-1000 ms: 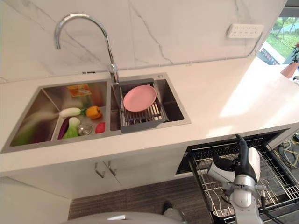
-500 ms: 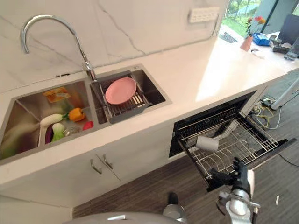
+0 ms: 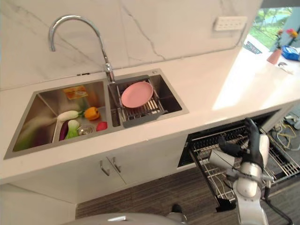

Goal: Place the dishes in the dishwasher.

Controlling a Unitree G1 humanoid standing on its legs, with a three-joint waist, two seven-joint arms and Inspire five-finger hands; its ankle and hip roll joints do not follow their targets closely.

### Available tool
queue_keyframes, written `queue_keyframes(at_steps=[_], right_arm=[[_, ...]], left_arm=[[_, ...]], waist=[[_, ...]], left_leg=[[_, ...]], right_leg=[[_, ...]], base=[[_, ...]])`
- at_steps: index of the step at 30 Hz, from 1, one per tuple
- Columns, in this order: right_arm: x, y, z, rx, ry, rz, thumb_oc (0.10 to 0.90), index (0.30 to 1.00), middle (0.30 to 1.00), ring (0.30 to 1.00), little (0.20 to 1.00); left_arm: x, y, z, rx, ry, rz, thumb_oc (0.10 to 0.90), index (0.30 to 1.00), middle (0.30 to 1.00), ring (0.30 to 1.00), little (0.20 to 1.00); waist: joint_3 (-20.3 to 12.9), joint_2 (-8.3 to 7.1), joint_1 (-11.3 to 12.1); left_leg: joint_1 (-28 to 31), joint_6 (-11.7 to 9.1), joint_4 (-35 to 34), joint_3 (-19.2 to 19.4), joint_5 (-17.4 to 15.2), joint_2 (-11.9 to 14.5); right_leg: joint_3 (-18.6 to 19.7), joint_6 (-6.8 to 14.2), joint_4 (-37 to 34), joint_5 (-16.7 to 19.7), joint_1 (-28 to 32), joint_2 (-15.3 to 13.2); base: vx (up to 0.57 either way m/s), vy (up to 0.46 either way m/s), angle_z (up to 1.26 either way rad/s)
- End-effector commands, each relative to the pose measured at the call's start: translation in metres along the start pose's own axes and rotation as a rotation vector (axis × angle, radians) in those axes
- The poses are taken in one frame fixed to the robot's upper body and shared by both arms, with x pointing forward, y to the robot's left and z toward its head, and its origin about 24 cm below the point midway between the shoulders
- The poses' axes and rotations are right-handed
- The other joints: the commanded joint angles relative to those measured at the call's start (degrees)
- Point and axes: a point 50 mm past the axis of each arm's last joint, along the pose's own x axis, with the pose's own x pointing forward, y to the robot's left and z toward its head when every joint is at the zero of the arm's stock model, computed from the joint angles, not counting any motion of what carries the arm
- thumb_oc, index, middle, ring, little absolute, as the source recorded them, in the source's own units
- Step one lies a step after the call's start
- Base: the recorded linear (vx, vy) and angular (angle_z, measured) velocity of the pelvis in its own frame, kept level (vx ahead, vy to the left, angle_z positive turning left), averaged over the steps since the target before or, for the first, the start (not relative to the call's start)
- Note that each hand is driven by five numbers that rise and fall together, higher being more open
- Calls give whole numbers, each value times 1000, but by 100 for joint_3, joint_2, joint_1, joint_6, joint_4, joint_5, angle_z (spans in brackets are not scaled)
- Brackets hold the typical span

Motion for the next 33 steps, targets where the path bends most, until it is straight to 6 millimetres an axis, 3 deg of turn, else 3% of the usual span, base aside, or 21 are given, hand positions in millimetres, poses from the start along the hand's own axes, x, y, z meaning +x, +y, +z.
queue_keyframes(at_steps=[1, 3, 6, 7, 13, 19, 26, 33], right_arm=[[33, -14, 99, -13, -512, -63, 800, 900, 900, 900, 900], [35, -7, 121, -65, -615, -12, 800, 900, 900, 900, 900], [36, 0, 131, -114, -663, 25, 800, 900, 900, 900, 900], [42, 8, 135, -164, -680, 71, 800, 900, 900, 900, 900], [64, 21, 134, -298, -658, 173, 800, 900, 900, 900, 900], [101, 25, 134, -527, -616, 228, 800, 900, 900, 900, 900], [123, 38, 150, -708, -650, 221, 800, 900, 900, 900, 900], [129, 52, 158, -767, -673, 233, 800, 900, 900, 900, 900]], left_arm=[[1, -8, 31, 42, -60, -44, 800, 900, 900, 900, 900], [2, -6, 26, 26, -47, -44, 800, 900, 900, 900, 900], [2, -6, 23, 16, -38, -45, 800, 900, 900, 900, 900], [1, -6, 21, 10, -33, -45, 800, 900, 900, 900, 900], [1, -5, 15, -3, -19, -49, 800, 900, 900, 900, 900], [1, -3, 13, -8, -12, -43, 800, 900, 900, 900, 900], [1, -11, 13, 3, -13, -50, 800, 900, 900, 900, 900], [1, -14, 17, 68, -29, -46, 800, 900, 900, 900, 900]], waist=[[283, -24, 258], [271, -67, 414], [256, -85, 483], [252, -113, 603], [263, -153, 808], [245, -203, 1050], [258, -145, 1102], [270, -93, 1108]], left_leg=[[500, 163, 96, 49, -675, -88], [460, 125, 104, -58, -634, -42], [448, 91, 104, -122, -613, -9], [427, 61, 111, -193, -580, 26], [347, -31, 117, -382, -494, 99], [191, -168, 119, -606, -372, 222], [189, -236, 143, -593, -349, 321], [210, -259, 159, -557, -350, 366]], right_leg=[[-52, 408, 279, -198, -10, -279], [-152, 364, 266, -266, 68, -254], [-260, 329, 247, -307, 138, -233], [-346, 294, 237, -345, 193, -209], [-571, 224, 182, -432, 335, -146], [-878, 160, 130, -522, 423, -59], [-817, 119, 78, -590, 421, 52], [-760, 96, 77, -626, 413, 97]], base=[[-16, -40, 28], [18, -81, 41], [26, -57, 35], [30, -69, 41], [22, -61, 25], [33, -68, 19], [42, -49, 16], [21, -19, 1]])
